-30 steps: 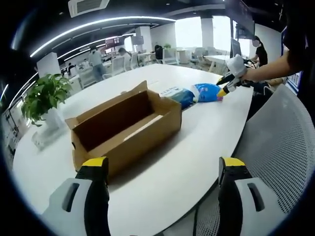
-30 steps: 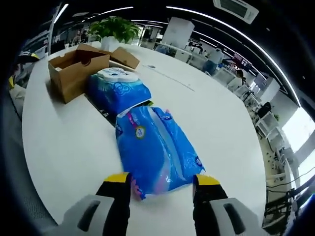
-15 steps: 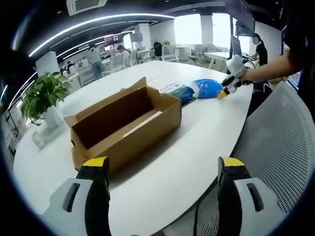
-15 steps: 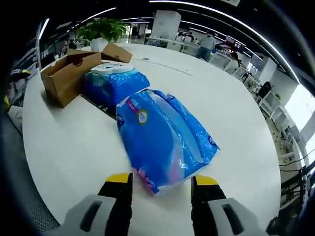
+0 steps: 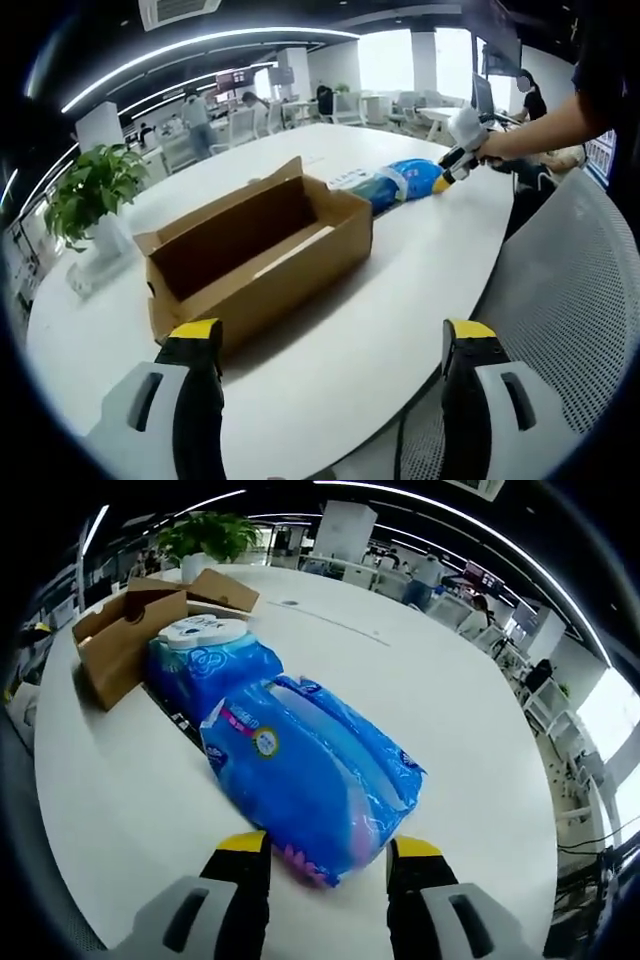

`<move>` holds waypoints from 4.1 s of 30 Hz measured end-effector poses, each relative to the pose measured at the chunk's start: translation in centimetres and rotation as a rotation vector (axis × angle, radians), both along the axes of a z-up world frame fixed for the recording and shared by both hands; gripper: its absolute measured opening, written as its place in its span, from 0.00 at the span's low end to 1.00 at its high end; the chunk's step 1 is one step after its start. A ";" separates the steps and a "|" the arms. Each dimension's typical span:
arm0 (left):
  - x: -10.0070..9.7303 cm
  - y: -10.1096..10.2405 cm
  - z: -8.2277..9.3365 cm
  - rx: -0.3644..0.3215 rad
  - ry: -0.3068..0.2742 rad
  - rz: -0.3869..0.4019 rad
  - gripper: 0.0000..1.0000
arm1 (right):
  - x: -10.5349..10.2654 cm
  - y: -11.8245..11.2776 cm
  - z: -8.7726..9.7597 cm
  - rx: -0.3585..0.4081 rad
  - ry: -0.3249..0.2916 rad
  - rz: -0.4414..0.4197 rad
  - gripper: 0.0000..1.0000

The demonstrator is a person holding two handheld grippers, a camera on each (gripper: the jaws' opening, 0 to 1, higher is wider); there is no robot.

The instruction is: Operate the shoe box by opening the lid, removing the specified soft item, and placing it in the target area until the item is outside and the box remains undamaged.

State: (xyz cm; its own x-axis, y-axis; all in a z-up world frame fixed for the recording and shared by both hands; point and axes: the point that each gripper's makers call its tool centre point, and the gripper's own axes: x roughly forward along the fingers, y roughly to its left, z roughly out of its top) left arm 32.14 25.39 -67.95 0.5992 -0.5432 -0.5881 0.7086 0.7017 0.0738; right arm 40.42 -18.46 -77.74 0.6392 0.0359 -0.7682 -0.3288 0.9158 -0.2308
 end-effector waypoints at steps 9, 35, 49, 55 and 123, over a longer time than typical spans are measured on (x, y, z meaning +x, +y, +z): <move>0.0 0.1 0.0 0.004 0.001 0.005 0.89 | 1.4 -1.2 0.1 -0.026 0.006 0.020 0.43; -0.2 -0.1 -0.1 0.010 0.011 -0.006 0.89 | 1.0 -0.8 -0.4 -0.014 0.020 0.029 0.41; 0.0 0.0 0.0 0.002 0.004 -0.001 0.89 | -0.3 -0.3 0.2 0.005 0.006 0.010 0.43; 0.1 0.1 0.3 -0.016 0.010 0.005 0.89 | -1.3 0.6 0.9 0.033 -0.013 0.011 0.46; -1.5 -0.2 2.2 -0.018 -0.098 0.037 0.92 | 2.5 25.4 17.1 0.147 -0.134 0.763 0.69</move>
